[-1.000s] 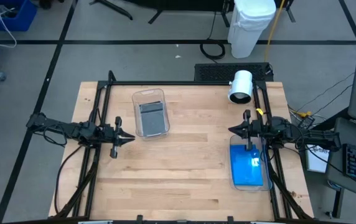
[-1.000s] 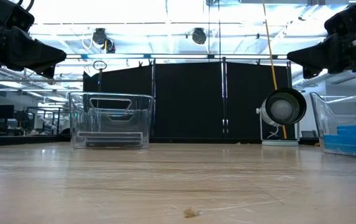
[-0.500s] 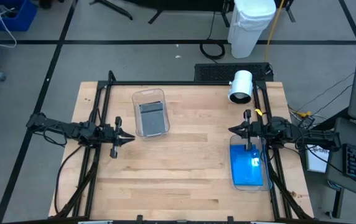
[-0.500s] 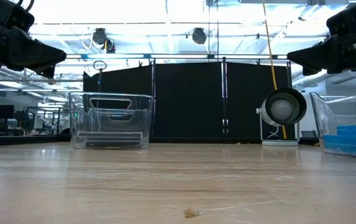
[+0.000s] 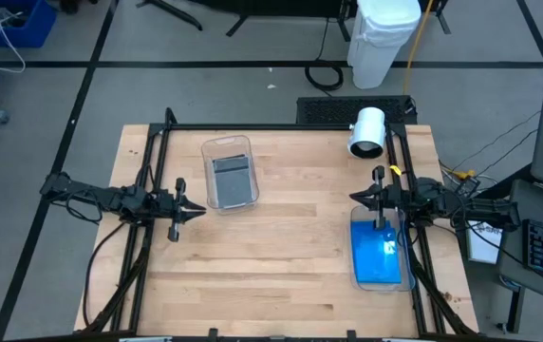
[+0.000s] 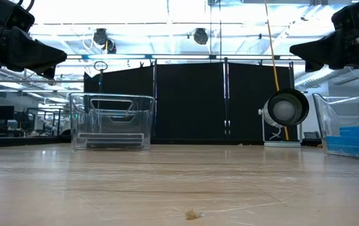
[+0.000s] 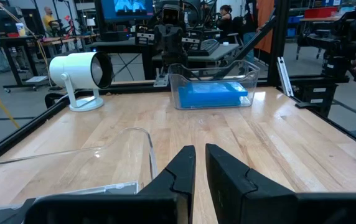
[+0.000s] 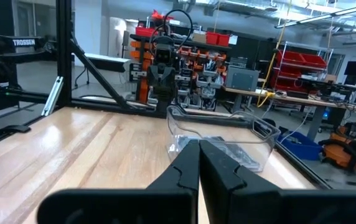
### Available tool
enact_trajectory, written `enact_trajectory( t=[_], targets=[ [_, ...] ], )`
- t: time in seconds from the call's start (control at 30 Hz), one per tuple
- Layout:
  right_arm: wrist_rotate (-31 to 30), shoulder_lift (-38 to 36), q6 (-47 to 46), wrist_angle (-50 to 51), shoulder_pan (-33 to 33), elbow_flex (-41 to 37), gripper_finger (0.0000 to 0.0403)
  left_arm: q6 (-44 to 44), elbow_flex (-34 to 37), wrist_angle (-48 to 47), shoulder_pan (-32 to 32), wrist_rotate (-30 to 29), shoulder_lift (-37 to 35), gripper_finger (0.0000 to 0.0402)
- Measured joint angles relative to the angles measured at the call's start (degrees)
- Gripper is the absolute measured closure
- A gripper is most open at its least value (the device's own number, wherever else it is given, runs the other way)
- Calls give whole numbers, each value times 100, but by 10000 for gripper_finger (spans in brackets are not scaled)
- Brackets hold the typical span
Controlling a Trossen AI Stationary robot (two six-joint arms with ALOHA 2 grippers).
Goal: Pick & place jewel cases by type
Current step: Adjust the left transparent bin
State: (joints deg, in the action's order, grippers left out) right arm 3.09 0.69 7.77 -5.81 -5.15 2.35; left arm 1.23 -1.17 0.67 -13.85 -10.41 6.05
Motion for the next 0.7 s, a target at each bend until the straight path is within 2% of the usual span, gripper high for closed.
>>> enact_trajectory(
  t=[0.07, 0.17, 0.4, 0.47, 0.7],
  targets=[
    [1, 0, -147, 2, 0, 0, 399, 0, 0, 0, 0, 0, 0, 355],
    [3, -2, -931, 7, 0, 0, 398, 0, 0, 0, 0, 0, 0, 355],
    [235, -2, -3691, 264, 0, 0, 399, 0, 0, 0, 0, 0, 0, 355],
    [302, -2, -3948, 256, 0, 1, 399, 0, 0, 2, 0, 0, 0, 355],
    [302, -2, -3988, 258, 0, 0, 398, 0, 0, 4, 0, 0, 0, 355]
  ],
)
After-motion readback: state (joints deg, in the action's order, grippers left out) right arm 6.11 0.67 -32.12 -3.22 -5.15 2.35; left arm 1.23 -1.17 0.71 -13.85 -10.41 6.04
